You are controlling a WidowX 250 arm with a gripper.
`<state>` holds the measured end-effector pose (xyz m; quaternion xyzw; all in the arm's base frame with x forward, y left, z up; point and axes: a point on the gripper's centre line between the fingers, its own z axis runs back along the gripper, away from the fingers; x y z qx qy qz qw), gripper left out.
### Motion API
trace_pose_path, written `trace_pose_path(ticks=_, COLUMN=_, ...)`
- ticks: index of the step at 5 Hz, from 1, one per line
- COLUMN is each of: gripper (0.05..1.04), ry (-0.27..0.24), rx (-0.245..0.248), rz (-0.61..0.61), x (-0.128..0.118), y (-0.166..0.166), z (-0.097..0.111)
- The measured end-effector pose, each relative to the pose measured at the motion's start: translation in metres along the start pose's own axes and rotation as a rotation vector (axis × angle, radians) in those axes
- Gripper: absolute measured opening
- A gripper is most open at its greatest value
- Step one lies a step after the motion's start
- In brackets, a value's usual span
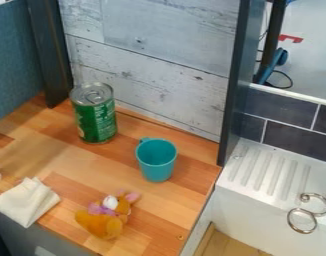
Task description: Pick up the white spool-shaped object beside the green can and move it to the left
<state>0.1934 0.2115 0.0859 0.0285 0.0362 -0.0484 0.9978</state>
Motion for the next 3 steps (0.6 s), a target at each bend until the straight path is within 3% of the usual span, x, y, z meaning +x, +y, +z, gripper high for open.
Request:
trace_pose_path(ticks=1, gripper=1.001, ry=0.031, rx=0.083, rz=-0.064, x=0.020, y=-0.029, z=0.029)
trace_pose_path(ticks=2, gripper=1.001, ry=0.020, rx=0.087, rz=-0.082, x=0.031, y=-0.058, z=0.048)
trace_pose_path(ticks=3, gripper=1.001, ry=0.033, rx=0.033, rz=-0.026, x=0.037, y=-0.083, z=0.050)
